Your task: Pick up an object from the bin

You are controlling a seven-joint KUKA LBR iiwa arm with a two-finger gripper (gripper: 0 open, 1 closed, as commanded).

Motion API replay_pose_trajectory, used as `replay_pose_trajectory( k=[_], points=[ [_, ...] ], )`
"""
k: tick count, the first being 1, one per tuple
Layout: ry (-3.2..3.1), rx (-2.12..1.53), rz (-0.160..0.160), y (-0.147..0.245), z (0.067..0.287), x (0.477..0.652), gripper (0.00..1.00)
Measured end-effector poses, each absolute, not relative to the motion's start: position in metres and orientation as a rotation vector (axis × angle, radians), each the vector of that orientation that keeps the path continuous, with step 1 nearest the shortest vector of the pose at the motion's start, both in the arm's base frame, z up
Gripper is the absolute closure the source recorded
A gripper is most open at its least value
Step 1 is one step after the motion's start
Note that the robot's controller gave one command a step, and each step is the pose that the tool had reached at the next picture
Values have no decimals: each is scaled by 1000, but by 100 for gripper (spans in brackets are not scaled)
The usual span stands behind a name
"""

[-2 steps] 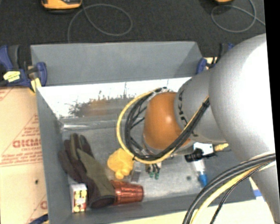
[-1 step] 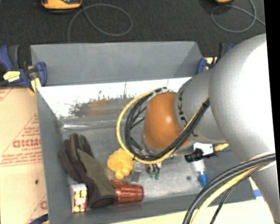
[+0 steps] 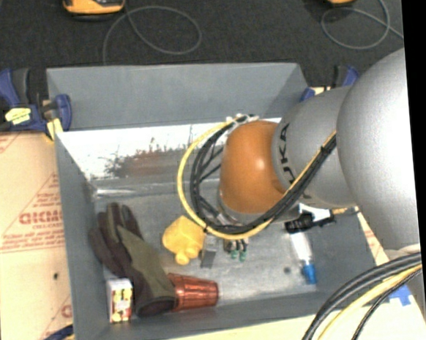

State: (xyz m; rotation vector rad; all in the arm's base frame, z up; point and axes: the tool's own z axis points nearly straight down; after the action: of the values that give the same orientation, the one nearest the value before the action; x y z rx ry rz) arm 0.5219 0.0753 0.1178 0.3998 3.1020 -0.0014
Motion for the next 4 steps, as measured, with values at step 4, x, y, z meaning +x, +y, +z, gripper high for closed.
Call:
replay_pose_trajectory(
  k=[4],
  points=[
    [3098, 350, -5, 41, 186, 551, 100]
  ],
)
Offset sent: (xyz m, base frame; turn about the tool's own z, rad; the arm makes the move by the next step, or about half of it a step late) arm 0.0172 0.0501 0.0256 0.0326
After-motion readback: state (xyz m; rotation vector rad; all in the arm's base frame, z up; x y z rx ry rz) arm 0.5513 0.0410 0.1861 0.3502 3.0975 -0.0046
